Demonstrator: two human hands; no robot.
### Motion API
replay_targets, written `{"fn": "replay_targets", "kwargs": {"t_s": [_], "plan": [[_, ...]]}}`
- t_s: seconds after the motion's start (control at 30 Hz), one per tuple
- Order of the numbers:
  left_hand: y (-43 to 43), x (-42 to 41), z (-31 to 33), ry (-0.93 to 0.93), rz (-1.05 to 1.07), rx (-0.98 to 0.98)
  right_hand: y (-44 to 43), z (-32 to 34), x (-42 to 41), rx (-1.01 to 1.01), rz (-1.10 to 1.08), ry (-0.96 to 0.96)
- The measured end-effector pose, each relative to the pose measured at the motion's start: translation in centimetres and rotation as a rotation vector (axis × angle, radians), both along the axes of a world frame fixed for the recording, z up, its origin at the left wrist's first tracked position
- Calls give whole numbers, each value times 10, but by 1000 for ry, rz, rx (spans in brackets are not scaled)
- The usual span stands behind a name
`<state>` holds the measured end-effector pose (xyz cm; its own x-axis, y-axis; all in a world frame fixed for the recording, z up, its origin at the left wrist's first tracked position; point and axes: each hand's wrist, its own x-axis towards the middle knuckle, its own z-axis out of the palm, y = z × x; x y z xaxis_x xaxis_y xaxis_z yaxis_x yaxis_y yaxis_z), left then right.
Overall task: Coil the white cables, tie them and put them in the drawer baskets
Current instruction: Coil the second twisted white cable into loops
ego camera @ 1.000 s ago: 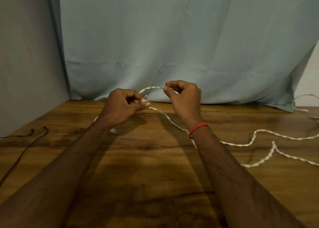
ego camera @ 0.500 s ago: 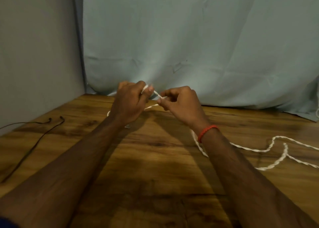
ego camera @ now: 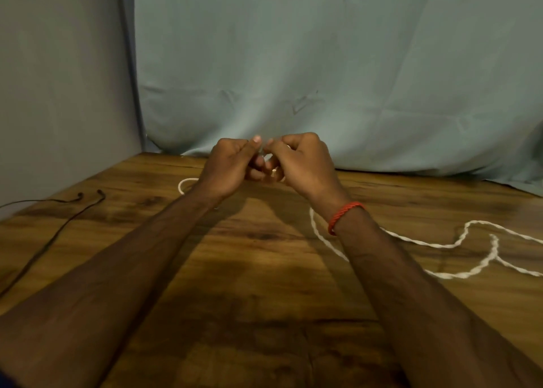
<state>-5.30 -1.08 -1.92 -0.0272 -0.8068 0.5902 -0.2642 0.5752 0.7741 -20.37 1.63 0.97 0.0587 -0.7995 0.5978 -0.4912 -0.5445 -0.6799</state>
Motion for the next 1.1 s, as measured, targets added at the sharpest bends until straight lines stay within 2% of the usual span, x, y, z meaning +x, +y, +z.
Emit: {"fn": "replay_targets", "kwargs": {"t_s": [0.07, 0.13, 0.27, 0.37, 0.43, 0.53, 0.63, 0.8, 0.87, 0.9, 1.0, 1.1], "plan": [[4, -4, 4, 60, -16, 46, 4, -2, 4, -54, 61, 34], [8, -6, 9, 202, -69, 147, 8, -6, 8, -106, 113, 78], [9, -5, 17, 591, -374, 385, 3, -13, 11, -228, 158, 192], [9, -1, 23, 739, -597, 482, 2, -16, 12, -292, 208, 232], [10, -1, 25, 798, -630, 465, 1, -18, 13, -291, 235, 212], [10, -4, 25, 820, -605, 413, 0, -20, 15, -216, 185, 118], [3, 5, 25, 914, -584, 335, 1, -23, 13, -124, 113, 120], [-1, 17, 27, 1014, -656, 289, -1, -24, 0, 345, 511, -167], [-3, 24, 27, 1012, -697, 283, -5, -23, -5, 447, 563, -206], [-3, 27, 28, 1008, -727, 285, -7, -23, -8, 452, 545, -164], [0, 28, 31, 1002, -781, 314, -10, -23, -17, 412, 406, 119], [4, 23, 32, 984, -790, 328, -11, -21, -24, 436, 265, 200]]}}
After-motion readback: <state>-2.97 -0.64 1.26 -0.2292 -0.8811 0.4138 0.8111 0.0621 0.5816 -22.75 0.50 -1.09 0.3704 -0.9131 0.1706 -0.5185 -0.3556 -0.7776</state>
